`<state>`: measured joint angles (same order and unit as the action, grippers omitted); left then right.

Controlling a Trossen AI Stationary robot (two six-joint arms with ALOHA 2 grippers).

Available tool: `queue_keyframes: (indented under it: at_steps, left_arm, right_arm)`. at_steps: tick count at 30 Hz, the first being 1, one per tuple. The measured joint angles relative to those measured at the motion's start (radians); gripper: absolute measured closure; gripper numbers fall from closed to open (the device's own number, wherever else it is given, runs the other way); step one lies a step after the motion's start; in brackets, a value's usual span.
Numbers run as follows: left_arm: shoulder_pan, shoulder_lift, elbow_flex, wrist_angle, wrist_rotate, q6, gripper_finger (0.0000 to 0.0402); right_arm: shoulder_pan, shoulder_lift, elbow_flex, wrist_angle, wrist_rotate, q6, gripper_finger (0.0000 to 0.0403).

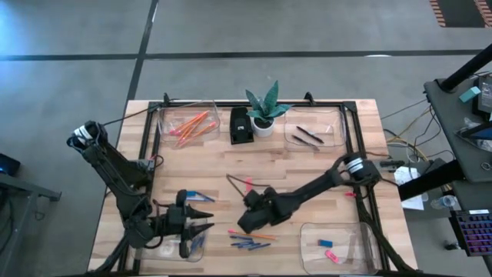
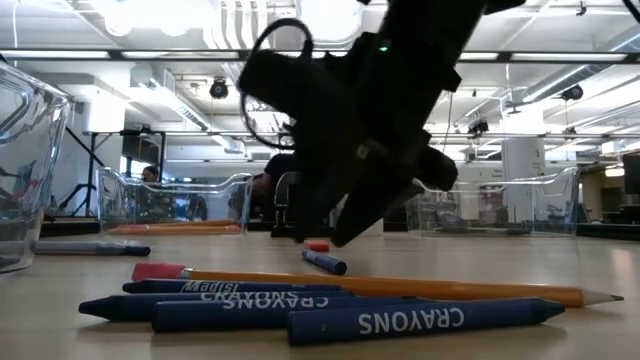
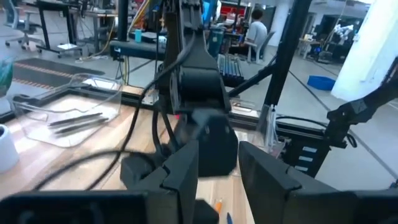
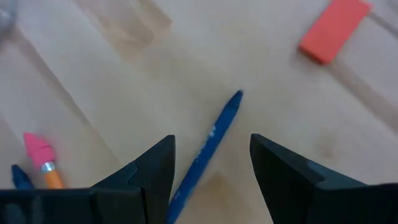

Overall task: Sort crayons/erasers/pens/pencils in bins
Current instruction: Put the blue crayon into the bottom left transparent bin

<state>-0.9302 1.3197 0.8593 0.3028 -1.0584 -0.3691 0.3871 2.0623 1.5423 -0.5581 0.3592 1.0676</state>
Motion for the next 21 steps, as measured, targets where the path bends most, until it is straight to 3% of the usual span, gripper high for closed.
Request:
queue_keyframes:
  at_steps: [9, 21]
  left_arm:
    - [0.0, 0.003, 0.0, 0.012, 0.0, -0.044, 0.03]
    - [0.001, 0.003, -0.001, 0.03, 0.0, -0.043, 0.03]
  right_arm:
    - [0.017, 0.129, 0.167, -0.174, 0.021, 0.022, 0.0217]
    - [0.021, 0.145, 0.159, -0.162, 0.018, -0.032, 0.034]
